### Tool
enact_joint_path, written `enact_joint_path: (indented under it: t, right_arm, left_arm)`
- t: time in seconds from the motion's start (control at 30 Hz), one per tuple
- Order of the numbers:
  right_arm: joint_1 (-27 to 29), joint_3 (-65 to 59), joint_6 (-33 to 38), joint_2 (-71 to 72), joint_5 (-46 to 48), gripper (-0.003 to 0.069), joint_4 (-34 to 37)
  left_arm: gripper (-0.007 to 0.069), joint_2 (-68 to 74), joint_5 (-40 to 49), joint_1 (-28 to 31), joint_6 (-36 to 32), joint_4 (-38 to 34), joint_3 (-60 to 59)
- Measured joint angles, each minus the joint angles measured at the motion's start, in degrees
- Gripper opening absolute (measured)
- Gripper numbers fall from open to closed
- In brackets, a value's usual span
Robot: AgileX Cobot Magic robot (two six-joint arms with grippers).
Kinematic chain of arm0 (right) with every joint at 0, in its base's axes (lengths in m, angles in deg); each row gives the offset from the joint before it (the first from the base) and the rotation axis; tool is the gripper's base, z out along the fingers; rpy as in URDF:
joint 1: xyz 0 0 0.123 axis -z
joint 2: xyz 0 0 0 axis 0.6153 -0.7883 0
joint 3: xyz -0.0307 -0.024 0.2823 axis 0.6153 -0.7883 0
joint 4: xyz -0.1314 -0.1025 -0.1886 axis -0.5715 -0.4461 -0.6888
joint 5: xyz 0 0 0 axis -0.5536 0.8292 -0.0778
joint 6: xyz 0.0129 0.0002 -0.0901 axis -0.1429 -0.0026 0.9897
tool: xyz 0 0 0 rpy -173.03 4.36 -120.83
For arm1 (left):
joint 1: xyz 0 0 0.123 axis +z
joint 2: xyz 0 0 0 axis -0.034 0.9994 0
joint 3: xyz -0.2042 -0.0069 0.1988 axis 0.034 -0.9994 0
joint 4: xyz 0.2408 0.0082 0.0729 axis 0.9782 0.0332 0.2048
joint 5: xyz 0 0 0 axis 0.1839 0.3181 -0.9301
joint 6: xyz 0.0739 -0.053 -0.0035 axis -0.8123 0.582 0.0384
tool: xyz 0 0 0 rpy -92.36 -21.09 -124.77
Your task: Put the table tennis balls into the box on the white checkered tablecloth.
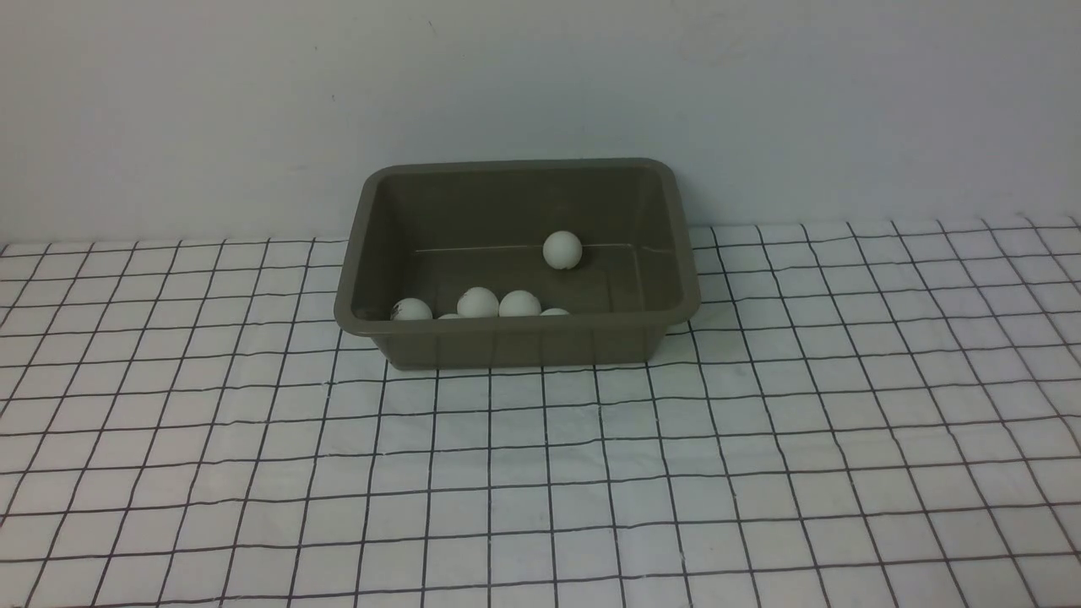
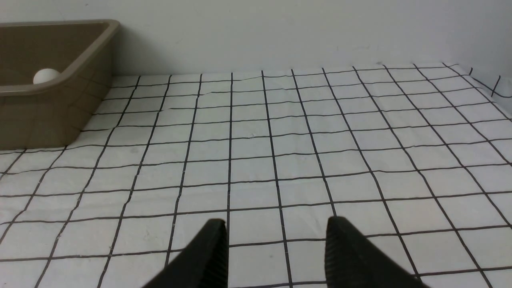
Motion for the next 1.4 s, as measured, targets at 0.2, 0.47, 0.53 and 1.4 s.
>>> enact_joint_path:
  t: [0.2,0.47,0.53,1.4]
  right_arm:
    - [0.0,0.0,0.0,0.0,0.0,0.0314,0.0]
    - [0.0,0.0,0.0,0.0,-0.05,0.0314,-0.05]
    - [0.0,0.0,0.0,0.0,-0.05,0.0314,-0.05]
    - [-1.9,0.0,-0.25,0.0,-0.05,0.0314,-0.05]
  left_arm:
    - [0.0405,0.0,0.0,-0.1,0.0,0.0,0.0]
    - [0.0405,0.0,0.0,-1.51,0.0,0.0,0.0]
    - [0.0405,0.0,0.0,-3.24,0.0,0.0,0.0]
    - [0.0405,0.0,0.0,-12.21,0.0,0.0,0.0]
